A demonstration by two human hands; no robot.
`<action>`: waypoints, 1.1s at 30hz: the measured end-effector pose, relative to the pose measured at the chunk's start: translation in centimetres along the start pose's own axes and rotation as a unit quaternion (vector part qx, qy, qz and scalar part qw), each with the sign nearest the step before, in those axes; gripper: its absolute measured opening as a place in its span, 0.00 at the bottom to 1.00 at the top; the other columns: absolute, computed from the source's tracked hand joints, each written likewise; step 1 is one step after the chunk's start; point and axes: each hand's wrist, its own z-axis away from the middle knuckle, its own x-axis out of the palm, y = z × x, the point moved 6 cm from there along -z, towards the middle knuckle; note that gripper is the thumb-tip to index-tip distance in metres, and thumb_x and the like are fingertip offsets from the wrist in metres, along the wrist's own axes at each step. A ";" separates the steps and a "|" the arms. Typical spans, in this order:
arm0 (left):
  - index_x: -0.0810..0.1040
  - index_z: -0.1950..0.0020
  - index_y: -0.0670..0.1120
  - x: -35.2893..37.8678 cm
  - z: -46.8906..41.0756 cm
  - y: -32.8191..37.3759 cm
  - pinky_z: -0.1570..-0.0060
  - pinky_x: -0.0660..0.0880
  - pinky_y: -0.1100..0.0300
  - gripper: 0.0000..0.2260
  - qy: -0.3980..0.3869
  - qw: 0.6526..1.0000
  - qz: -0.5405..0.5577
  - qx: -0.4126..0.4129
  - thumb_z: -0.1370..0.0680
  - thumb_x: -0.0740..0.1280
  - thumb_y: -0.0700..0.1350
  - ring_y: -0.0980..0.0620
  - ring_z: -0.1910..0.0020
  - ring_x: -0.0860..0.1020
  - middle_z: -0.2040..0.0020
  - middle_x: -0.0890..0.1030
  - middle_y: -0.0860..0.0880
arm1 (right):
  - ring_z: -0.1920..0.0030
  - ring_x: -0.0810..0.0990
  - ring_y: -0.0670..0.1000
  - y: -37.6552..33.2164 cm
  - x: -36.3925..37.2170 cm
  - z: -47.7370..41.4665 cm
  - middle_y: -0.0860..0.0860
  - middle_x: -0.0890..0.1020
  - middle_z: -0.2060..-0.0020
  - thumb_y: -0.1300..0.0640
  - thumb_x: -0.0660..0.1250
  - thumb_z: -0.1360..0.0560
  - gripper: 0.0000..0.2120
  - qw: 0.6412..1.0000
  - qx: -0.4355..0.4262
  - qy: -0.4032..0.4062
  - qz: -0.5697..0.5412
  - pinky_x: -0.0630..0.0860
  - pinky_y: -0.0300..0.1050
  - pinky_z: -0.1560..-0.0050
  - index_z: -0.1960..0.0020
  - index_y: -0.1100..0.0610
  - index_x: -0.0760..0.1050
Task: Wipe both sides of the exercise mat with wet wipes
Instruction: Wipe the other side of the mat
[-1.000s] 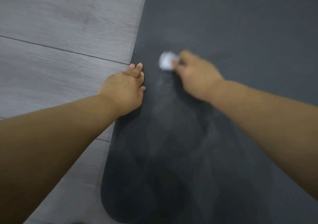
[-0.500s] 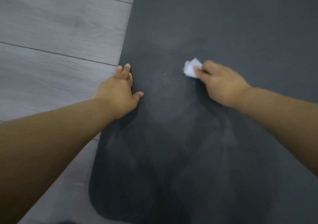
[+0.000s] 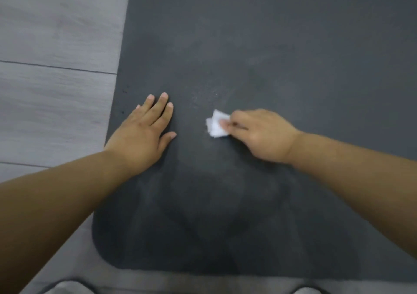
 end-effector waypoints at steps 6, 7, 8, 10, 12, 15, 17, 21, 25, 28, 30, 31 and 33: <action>0.44 0.23 0.45 0.4 -0.5 0.0 0.25 0.46 0.53 0.29 -0.044 0.998 -0.047 -0.022 0.19 0.49 0.55 0.47 0.24 0.42 0.22 0.41 0.48 | 0.43 0.73 0.64 11.1 -2.8 3.5 0.60 0.62 0.33 0.67 0.57 0.26 0.25 0.872 0.487 0.057 -0.001 0.70 0.52 0.42 0.29 0.62 0.61; 0.42 0.23 0.45 0.5 -0.5 0.1 0.25 0.45 0.54 0.29 -0.052 0.997 -0.052 -0.028 0.19 0.48 0.55 0.47 0.24 0.42 0.23 0.40 0.48 | 0.41 0.72 0.62 9.7 -2.2 3.1 0.60 0.63 0.32 0.67 0.57 0.26 0.25 0.881 0.469 0.055 -0.007 0.70 0.51 0.42 0.29 0.63 0.60; 0.41 0.23 0.45 0.5 -0.5 0.2 0.25 0.45 0.54 0.28 -0.058 0.996 -0.056 -0.034 0.18 0.48 0.55 0.47 0.24 0.41 0.23 0.39 0.48 | 0.39 0.72 0.62 7.7 -1.1 2.5 0.60 0.64 0.32 0.66 0.55 0.26 0.26 0.906 0.418 0.064 -0.017 0.70 0.50 0.41 0.28 0.63 0.60; 0.41 0.23 0.44 0.5 -0.5 0.4 0.25 0.46 0.53 0.28 -0.060 0.996 -0.058 -0.042 0.18 0.48 0.54 0.46 0.24 0.41 0.23 0.39 0.48 | 0.40 0.74 0.63 1.2 1.0 1.5 0.61 0.67 0.33 0.62 0.50 0.25 0.24 0.969 0.233 0.072 -0.037 0.72 0.51 0.41 0.29 0.63 0.63; 0.42 0.23 0.44 0.5 -0.5 0.5 0.25 0.45 0.54 0.27 -0.057 0.996 -0.052 -0.049 0.18 0.48 0.52 0.46 0.24 0.41 0.23 0.39 0.48 | 0.50 0.77 0.64 -6.0 3.0 2.3 0.61 0.75 0.42 0.58 0.46 0.23 0.22 0.997 0.061 0.034 -0.023 0.75 0.52 0.51 0.36 0.62 0.71; 0.44 0.23 0.44 0.3 -0.3 0.8 0.26 0.46 0.55 0.26 -0.052 0.997 -0.027 -0.055 0.17 0.49 0.51 0.46 0.24 0.42 0.22 0.40 0.48 | 0.57 0.78 0.57 -12.0 4.6 4.9 0.55 0.79 0.52 0.56 0.46 0.22 0.19 0.989 -0.112 -0.072 -0.069 0.65 0.47 0.54 0.45 0.59 0.75; 0.46 0.23 0.45 0.1 0.3 1.3 0.27 0.48 0.55 0.26 -0.050 0.997 0.002 -0.062 0.18 0.51 0.51 0.48 0.24 0.42 0.22 0.41 0.50 | 0.58 0.80 0.56 -9.5 3.5 5.1 0.52 0.82 0.54 0.57 0.51 0.24 0.17 0.992 -0.083 -0.062 -0.076 0.68 0.45 0.55 0.49 0.57 0.78; 0.46 0.22 0.48 1.0 2.7 2.7 0.26 0.47 0.55 0.30 -0.052 0.998 0.015 -0.034 0.20 0.53 0.57 0.49 0.24 0.41 0.22 0.41 0.51 | 0.45 0.74 0.64 3.5 0.2 4.9 0.60 0.71 0.39 0.62 0.56 0.22 0.20 0.975 0.220 0.024 -0.026 0.70 0.54 0.44 0.31 0.59 0.66; 0.45 0.22 0.49 2.0 3.8 3.0 0.25 0.45 0.53 0.30 -0.055 0.998 -0.008 -0.011 0.21 0.51 0.58 0.46 0.24 0.40 0.23 0.40 0.49 | 0.46 0.74 0.64 6.4 -0.4 6.3 0.62 0.64 0.35 0.67 0.55 0.25 0.25 0.915 0.400 0.032 0.033 0.71 0.52 0.48 0.28 0.65 0.58; 0.45 0.22 0.49 2.0 3.5 2.9 0.25 0.46 0.52 0.30 -0.049 0.998 -0.024 -0.007 0.21 0.51 0.58 0.45 0.24 0.41 0.22 0.41 0.48 | 0.48 0.73 0.63 -1.1 2.8 5.4 0.61 0.71 0.40 0.58 0.48 0.22 0.19 0.977 0.214 0.019 -0.006 0.68 0.53 0.52 0.32 0.61 0.62; 0.47 0.22 0.47 2.0 3.6 3.1 0.25 0.45 0.51 0.30 -0.036 0.999 -0.022 -0.007 0.21 0.52 0.57 0.44 0.24 0.42 0.22 0.42 0.46 | 0.51 0.75 0.63 -8.3 5.3 6.2 0.60 0.76 0.44 0.54 0.47 0.21 0.18 0.997 0.048 -0.025 -0.051 0.69 0.53 0.51 0.36 0.59 0.66; 0.48 0.22 0.46 2.2 3.7 3.3 0.26 0.45 0.50 0.30 -0.031 0.999 -0.017 -0.009 0.20 0.52 0.56 0.43 0.24 0.42 0.22 0.43 0.45 | 0.54 0.77 0.61 -11.5 6.1 7.2 0.59 0.78 0.48 0.54 0.52 0.20 0.15 0.996 -0.031 -0.049 -0.070 0.71 0.51 0.55 0.40 0.59 0.70; 0.48 0.23 0.45 2.4 3.8 3.6 0.26 0.43 0.51 0.29 -0.022 1.000 -0.006 -0.014 0.20 0.53 0.56 0.43 0.24 0.42 0.22 0.43 0.45 | 0.66 0.78 0.56 -15.4 6.1 9.5 0.54 0.80 0.59 0.56 0.65 0.27 0.06 0.971 -0.146 -0.159 -0.101 0.70 0.44 0.67 0.55 0.58 0.78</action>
